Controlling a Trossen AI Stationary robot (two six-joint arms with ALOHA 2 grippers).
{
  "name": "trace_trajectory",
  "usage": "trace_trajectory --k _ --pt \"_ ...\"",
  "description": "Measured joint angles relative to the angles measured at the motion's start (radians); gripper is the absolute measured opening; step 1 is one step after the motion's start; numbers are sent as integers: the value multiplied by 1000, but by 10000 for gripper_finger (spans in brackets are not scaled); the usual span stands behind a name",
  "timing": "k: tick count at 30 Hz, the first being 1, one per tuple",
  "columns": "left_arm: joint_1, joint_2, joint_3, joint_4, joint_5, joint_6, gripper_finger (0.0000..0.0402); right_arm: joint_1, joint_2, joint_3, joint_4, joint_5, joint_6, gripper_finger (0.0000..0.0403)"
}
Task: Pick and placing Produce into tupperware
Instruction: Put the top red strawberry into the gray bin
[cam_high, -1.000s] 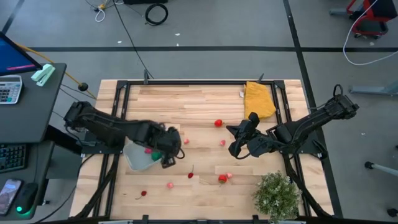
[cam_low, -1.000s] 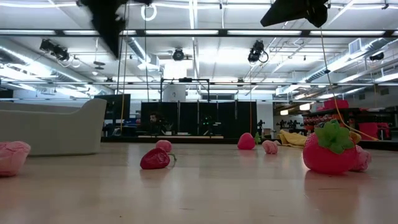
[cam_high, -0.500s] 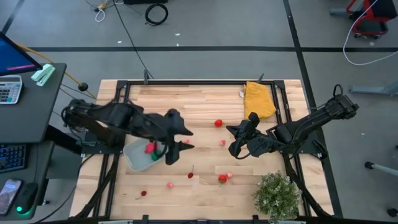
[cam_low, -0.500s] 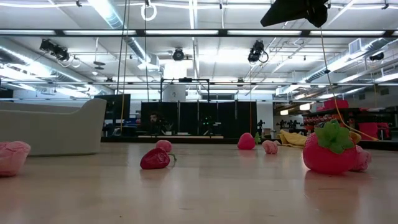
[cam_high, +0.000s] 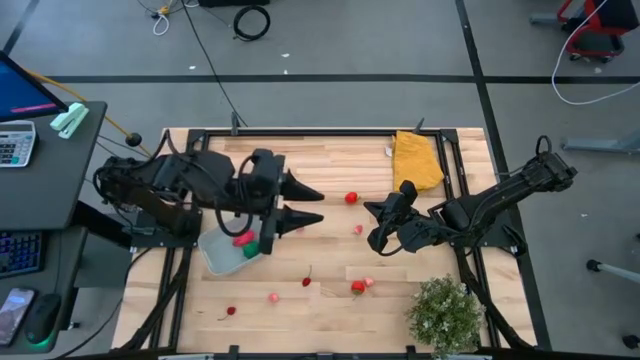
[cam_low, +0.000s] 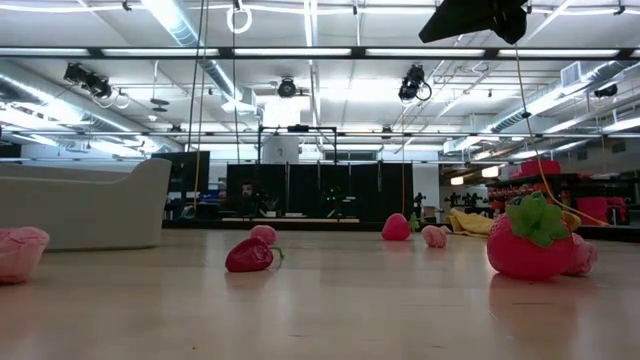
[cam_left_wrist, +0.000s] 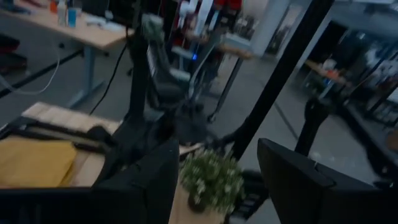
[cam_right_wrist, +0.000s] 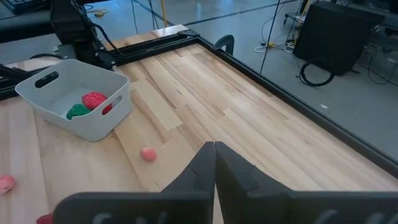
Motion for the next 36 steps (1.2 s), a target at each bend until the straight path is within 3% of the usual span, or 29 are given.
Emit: trace_trajectory --k 6,10,12,14,16,19,25,32,36 --pt "1 0 0 28 0 -4 217 0 0 0 0 0 0 17" --pt "12 -2 0 94 -10 84 217 0 0 0 0 0 0 16" --pt "14 -3 1 2 -14 139 218 0 0 0 0 0 0 16" --pt "2 -1 0 -197 -15 164 220 0 0 0 0 0 1 17" --pt "-24 4 -7 -397 -13 109 220 0 0 0 0 0 9 17" --pt "-67 21 -76 -516 -41 -17 218 0 0 0 0 0 27 17" --pt "-99 21 -285 -393 -219 33 217 -7 0 -1 35 1 27 17" --pt "-3 23 -477 -45 -305 260 215 -17 -2 6 26 0 31 18" --pt "44 23 -498 25 -308 334 208 -20 -19 45 -2 1 27 18"
